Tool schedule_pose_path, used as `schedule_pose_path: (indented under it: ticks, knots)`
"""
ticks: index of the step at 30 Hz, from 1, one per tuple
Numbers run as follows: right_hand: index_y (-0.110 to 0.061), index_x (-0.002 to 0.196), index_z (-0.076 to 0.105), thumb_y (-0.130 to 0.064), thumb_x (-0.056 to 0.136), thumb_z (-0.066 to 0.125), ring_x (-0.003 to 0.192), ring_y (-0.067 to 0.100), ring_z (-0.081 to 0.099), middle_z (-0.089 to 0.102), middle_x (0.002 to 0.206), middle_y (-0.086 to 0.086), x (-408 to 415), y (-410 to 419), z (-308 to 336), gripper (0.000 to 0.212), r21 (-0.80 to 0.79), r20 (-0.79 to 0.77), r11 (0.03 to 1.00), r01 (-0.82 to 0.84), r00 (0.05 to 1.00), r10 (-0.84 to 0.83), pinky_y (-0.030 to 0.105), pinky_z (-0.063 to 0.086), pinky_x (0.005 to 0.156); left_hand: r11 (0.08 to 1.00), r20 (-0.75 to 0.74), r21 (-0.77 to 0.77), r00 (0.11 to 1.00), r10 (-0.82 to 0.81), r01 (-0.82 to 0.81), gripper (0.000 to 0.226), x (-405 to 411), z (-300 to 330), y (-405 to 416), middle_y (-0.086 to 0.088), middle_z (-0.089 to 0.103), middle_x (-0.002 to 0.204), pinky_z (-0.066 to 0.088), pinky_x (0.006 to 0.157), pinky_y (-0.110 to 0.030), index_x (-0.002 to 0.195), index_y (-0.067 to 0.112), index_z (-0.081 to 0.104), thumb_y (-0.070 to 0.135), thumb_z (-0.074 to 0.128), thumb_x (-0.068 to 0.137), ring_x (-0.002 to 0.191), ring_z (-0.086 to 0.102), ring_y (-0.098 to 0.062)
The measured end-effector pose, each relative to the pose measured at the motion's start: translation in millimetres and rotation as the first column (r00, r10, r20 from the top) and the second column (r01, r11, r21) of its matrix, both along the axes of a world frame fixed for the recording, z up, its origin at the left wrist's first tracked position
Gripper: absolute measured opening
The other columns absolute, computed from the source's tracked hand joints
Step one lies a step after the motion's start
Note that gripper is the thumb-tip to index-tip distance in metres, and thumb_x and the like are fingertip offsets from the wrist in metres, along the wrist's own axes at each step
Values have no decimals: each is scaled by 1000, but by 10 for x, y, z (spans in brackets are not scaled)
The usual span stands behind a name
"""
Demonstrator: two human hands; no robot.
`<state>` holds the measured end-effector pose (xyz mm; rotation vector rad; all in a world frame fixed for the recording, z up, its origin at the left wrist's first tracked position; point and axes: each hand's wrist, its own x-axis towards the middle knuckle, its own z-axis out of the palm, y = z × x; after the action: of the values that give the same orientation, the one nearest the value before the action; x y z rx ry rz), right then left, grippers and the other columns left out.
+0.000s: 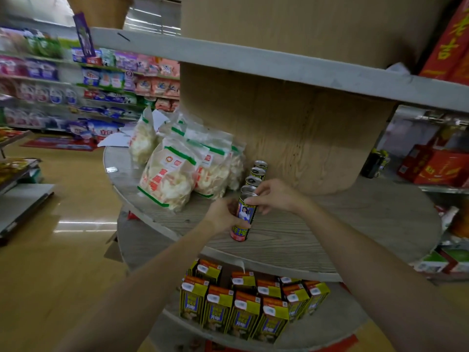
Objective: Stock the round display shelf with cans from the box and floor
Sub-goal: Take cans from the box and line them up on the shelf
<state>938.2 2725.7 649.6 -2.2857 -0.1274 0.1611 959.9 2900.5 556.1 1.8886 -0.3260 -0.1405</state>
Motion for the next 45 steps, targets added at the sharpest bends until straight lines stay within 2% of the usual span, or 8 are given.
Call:
schedule_pose_path:
  ticks: [2, 8, 14, 21, 27, 34, 41, 45]
  knots:
    - [8, 108, 56, -21, 78, 82, 67, 25, 69, 70, 92, 29, 45, 39, -85, 50, -1, -35, 999, 35, 999, -35, 46, 61, 76, 997, 17, 66, 999, 35, -36, 66, 44, -81, 26, 3, 75, 88, 59, 79, -40, 92, 20, 71, 35, 97, 33, 89, 71, -15]
    - [3, 90, 58, -19, 76, 84, 72, 29, 74, 72, 77, 21, 169, 127, -223, 37, 73, -135, 991, 115, 985, -104, 45, 61, 77, 993, 15, 89, 997, 72, -74, 69, 47, -169, 29, 2, 73, 101, 56, 85, -41, 108, 15, 64, 28, 97, 49, 96, 68, -14]
    - [3, 94, 57, -13, 82, 77, 75, 31, 71, 66, 108, 34, 157, 81, -131, 28, 112, -258, 986, 119, 962, -87, 37, 62, 69, 991, 43, 115, 997, 60, -64, 73, 65, -156, -37, 0, 71, 107, 55, 89, -37, 114, 12, 60, 25, 97, 52, 99, 65, -14]
    - [-7, 94, 52, -10, 84, 75, 81, 33, 70, 60, 121, 22, 157, 6, -89, 25, 152, -393, 973, 171, 914, -99, 40, 59, 76, 991, 59, 127, 997, 43, -50, 74, 24, -144, -79, 3, 67, 111, 49, 83, -24, 119, 13, 57, 21, 95, 56, 101, 61, -10]
    - [-5, 92, 55, -10, 88, 70, 82, 32, 67, 61, 99, 13, 161, 65, -13, 17, 107, -452, 975, 193, 883, -125, 40, 56, 81, 988, 25, 144, 999, 46, -50, 69, 21, -113, -75, 2, 68, 111, 48, 81, -24, 115, 14, 59, 20, 95, 57, 100, 61, -11]
    - [3, 124, 59, -15, 89, 70, 86, 30, 70, 65, 120, 23, 208, 98, -33, 41, 50, -495, 983, 176, 859, -129, 34, 61, 70, 976, 50, 213, 998, 31, -41, 62, -57, -116, -117, 3, 69, 114, 43, 78, -19, 124, 17, 59, 25, 88, 70, 102, 62, -10]
    - [-8, 91, 61, -18, 88, 73, 90, 30, 68, 67, 101, 20, 87, 52, -95, 16, 101, -367, 980, 170, 922, -122, 39, 57, 87, 876, 88, 465, 991, 102, -131, 41, -91, -73, -51, -8, 72, 92, 48, 73, -30, 89, 4, 71, 41, 82, 74, 88, 64, -20]
    - [-11, 88, 58, -27, 92, 68, 77, 26, 67, 66, 95, 19, 93, -51, -250, 20, 218, -241, 951, 218, 957, -164, 34, 58, 71, 925, 13, 377, 999, 53, -54, 25, -151, -58, -10, -12, 73, 78, 50, 60, -19, 69, 9, 71, 28, 75, 84, 63, 63, -11]
